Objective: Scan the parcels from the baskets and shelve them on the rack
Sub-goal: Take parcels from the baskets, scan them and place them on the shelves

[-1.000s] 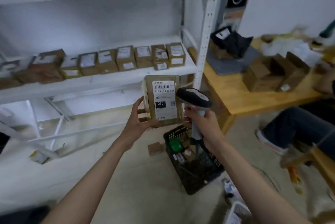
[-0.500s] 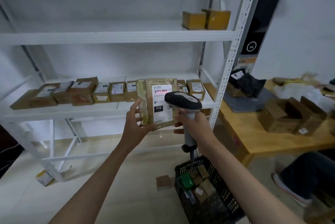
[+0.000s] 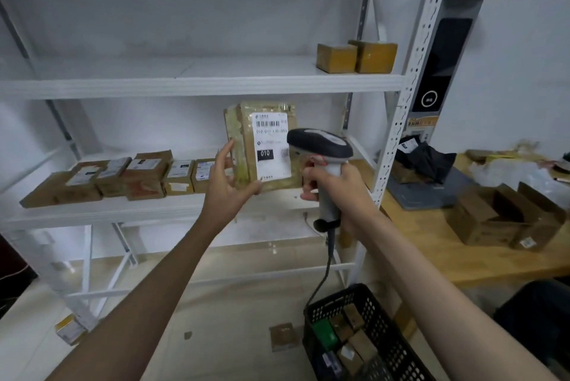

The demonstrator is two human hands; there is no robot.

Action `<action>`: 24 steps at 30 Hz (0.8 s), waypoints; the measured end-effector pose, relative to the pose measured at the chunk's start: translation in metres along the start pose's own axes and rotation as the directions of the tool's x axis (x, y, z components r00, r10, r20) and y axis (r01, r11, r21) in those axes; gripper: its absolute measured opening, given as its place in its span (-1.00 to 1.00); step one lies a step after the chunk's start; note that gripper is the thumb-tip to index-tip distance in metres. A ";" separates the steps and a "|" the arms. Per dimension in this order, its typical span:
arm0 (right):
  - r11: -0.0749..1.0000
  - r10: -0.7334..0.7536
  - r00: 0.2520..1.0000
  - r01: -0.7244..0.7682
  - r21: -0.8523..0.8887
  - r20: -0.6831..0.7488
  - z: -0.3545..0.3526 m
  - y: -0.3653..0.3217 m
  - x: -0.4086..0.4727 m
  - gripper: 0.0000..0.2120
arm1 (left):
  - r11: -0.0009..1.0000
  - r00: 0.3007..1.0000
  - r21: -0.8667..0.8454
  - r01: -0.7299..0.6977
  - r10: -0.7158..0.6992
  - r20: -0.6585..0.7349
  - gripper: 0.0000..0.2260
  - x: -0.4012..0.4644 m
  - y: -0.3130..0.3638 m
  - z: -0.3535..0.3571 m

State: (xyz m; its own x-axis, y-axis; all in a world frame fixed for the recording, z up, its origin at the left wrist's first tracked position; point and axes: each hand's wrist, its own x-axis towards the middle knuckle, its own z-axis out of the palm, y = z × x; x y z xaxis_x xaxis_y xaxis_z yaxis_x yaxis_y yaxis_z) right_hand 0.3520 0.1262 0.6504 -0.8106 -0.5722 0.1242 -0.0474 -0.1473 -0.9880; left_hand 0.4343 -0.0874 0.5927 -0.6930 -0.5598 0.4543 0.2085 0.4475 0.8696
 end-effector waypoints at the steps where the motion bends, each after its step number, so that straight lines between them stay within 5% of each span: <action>1: 1.000 -0.018 1.000 0.018 0.013 -0.009 -0.002 -0.006 0.010 -0.86 | 1.000 1.000 -0.014 -0.008 0.008 -0.009 -0.17 0.013 0.007 0.000; 6: 0.995 -0.099 0.989 0.096 -0.035 -0.107 -0.007 -0.037 0.079 -0.73 | 0.999 0.997 -0.052 0.010 -0.014 -0.072 -0.24 0.089 0.044 0.005; 11: 0.974 -0.223 0.968 0.217 -0.061 -0.116 -0.011 -0.063 0.157 -0.82 | 0.988 0.990 -0.134 0.075 -0.090 -0.108 -0.37 0.179 0.068 0.018; 24: 0.960 -0.279 0.959 0.280 0.024 -0.058 -0.052 -0.091 0.353 -0.85 | 0.944 0.951 -0.126 0.306 -0.308 0.001 -0.59 0.377 0.078 0.100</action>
State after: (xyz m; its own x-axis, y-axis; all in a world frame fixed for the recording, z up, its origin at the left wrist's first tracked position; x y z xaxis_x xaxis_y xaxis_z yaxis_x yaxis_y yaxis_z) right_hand 0.0399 -0.0205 0.7790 -0.7978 -0.4605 0.3891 -0.2591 -0.3208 -0.9110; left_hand 0.1207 -0.1940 0.8127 -0.7243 -0.6697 0.1640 0.0718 0.1634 0.9840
